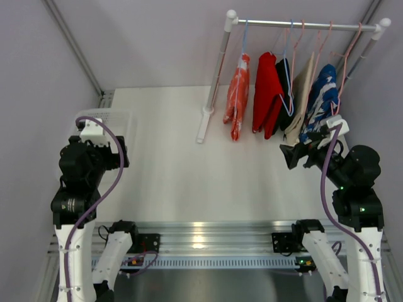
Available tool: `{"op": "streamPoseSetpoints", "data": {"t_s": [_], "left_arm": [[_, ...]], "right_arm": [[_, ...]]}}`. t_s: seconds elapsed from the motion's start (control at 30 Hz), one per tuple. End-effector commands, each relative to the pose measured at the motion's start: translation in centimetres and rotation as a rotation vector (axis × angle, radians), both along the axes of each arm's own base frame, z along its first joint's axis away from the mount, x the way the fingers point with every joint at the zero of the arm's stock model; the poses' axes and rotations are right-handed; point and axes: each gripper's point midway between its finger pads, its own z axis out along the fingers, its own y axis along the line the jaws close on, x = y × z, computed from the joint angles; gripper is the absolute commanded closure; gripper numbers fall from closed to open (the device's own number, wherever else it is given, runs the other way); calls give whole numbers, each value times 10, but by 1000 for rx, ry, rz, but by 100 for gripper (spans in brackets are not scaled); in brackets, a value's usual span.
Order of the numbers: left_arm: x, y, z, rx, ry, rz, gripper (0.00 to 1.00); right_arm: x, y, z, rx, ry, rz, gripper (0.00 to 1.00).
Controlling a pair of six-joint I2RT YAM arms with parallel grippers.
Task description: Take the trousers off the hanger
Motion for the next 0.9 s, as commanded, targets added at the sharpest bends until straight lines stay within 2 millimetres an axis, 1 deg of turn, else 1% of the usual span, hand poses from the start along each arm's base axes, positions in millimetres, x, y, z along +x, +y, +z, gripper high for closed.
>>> {"op": "streamPoseSetpoints", "data": {"t_s": [0.0, 0.07, 0.1, 0.17, 0.23, 0.27, 0.3, 0.33, 0.37, 0.4, 0.47, 0.53, 0.57, 0.6, 0.63, 0.67, 0.7, 0.73, 0.77, 0.8, 0.83, 0.87], "left_arm": [[4, 0, 11, 9, -33, -7, 1], [5, -1, 11, 6, -33, -11, 1], [5, -1, 12, 6, -37, -14, 1], [7, -1, 12, 2, -37, -13, 1], [9, -3, 10, -13, -34, -13, 1], [10, -10, 10, -31, -34, -52, 1], [11, -13, 11, -47, -34, -61, 1], [12, -16, 11, -56, -33, -73, 1], [13, -19, 12, -64, -32, -88, 1], [14, -23, 13, -78, -32, -108, 1], [18, -27, 16, -88, -33, -129, 1], [24, -39, 15, -111, -17, -192, 1], [27, -44, 22, -119, -31, -218, 1], [28, -51, 25, -133, -33, -262, 1], [35, -55, 24, -141, -20, -284, 1], [39, -59, 34, -154, -42, -304, 1], [41, -64, 37, -180, -46, -323, 1], [46, -77, 38, -209, -36, -391, 1], [51, -86, 51, -238, -79, -437, 1], [58, -94, 54, -272, -85, -479, 1], [57, -109, 62, -321, -98, -567, 1], [60, -121, 70, -408, -93, -598, 1]], "right_arm": [[-8, -1, 17, 5, -17, -4, 1], [-6, 0, 18, 8, -9, 1, 0], [-7, 0, 24, 12, -17, 3, 0], [-6, 3, 26, 21, -10, 16, 0], [-8, 7, 38, 35, -29, 40, 1], [-4, 10, 39, 50, -11, 50, 1], [-5, 12, 51, 56, -27, 59, 0], [-4, 14, 56, 61, -28, 71, 1], [1, 15, 57, 61, -16, 76, 1], [1, 15, 66, 61, -34, 79, 1], [6, 16, 70, 53, -37, 85, 1], [7, 16, 74, 46, -45, 88, 0], [8, 16, 74, 45, -43, 87, 0], [9, 16, 74, 45, -43, 88, 1], [9, 17, 73, 48, -41, 91, 1], [9, 18, 72, 49, -40, 93, 1], [10, 17, 71, 50, -35, 88, 1], [10, 16, 70, 48, -36, 82, 1], [10, 16, 67, 47, -32, 79, 1], [10, 13, 66, 44, -36, 65, 1], [10, 12, 65, 44, -36, 59, 1], [10, 11, 63, 43, -32, 53, 0]]}}
